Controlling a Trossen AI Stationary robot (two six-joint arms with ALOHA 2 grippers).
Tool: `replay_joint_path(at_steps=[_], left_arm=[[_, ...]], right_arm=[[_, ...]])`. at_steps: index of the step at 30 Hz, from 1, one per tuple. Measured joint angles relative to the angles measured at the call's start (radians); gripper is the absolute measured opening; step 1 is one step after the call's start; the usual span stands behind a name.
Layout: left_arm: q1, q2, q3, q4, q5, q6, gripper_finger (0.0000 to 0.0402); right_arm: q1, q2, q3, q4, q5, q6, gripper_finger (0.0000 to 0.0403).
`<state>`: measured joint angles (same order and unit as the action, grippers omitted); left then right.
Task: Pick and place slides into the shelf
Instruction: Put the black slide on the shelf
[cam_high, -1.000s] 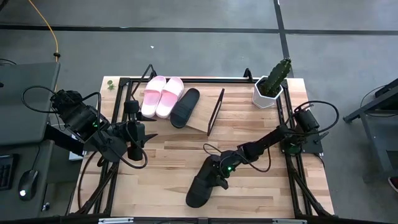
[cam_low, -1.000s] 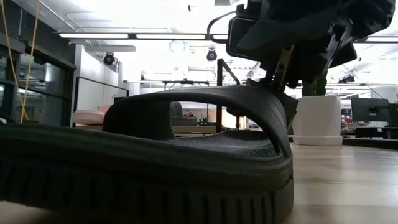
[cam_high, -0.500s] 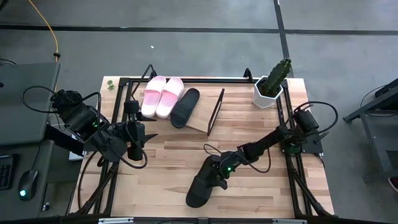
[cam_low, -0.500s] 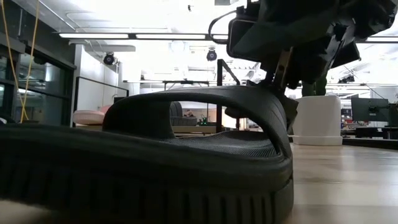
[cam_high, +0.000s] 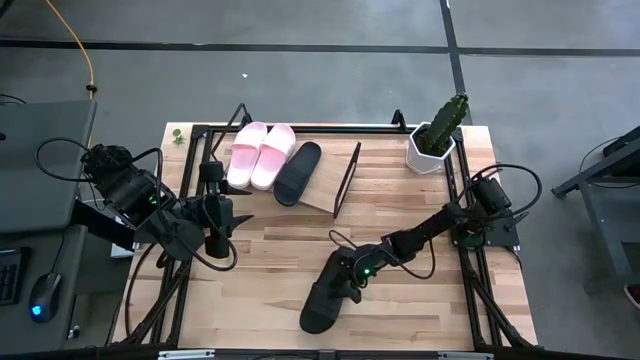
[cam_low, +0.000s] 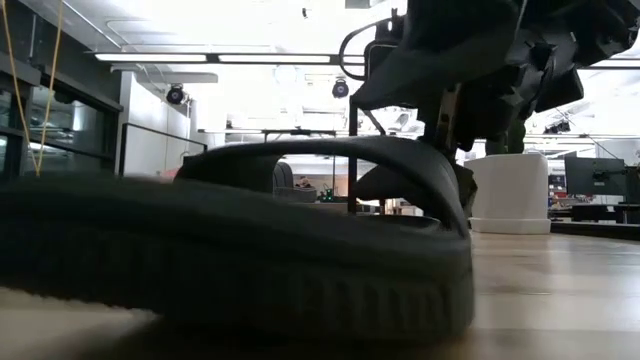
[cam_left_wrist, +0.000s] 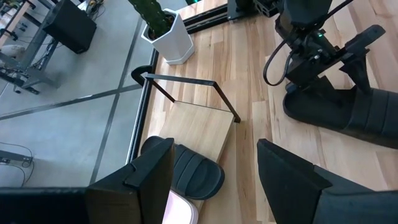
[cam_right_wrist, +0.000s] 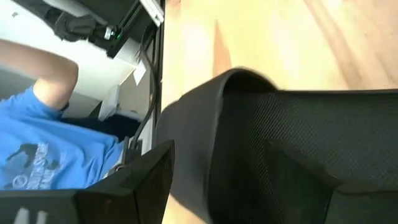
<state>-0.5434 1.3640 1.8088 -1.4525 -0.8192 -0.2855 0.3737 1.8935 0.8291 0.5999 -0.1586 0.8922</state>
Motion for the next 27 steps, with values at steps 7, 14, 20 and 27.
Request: replay_joint_path(at_steps=[7,14,20,27], left_arm=[[0.0,0.0,0.0,0.0,0.0,0.0,0.0211],[0.0,0.0,0.0,0.0,0.0,0.0,0.0211],[0.0,0.0,0.0,0.0,0.0,0.0,0.0211],[0.0,0.0,0.0,0.001,0.0,0.0,0.0211]], right_arm=[[0.0,0.0,0.0,0.002,0.026,0.01,0.0238],[-0.001,0.0,0.0,-0.009,-0.007,0.016,0.0238],[-0.001,0.0,0.0,-0.015,-0.058,0.0,0.0238],[-0.001,0.0,0.0,-0.02,-0.105,-0.018,0.0238]])
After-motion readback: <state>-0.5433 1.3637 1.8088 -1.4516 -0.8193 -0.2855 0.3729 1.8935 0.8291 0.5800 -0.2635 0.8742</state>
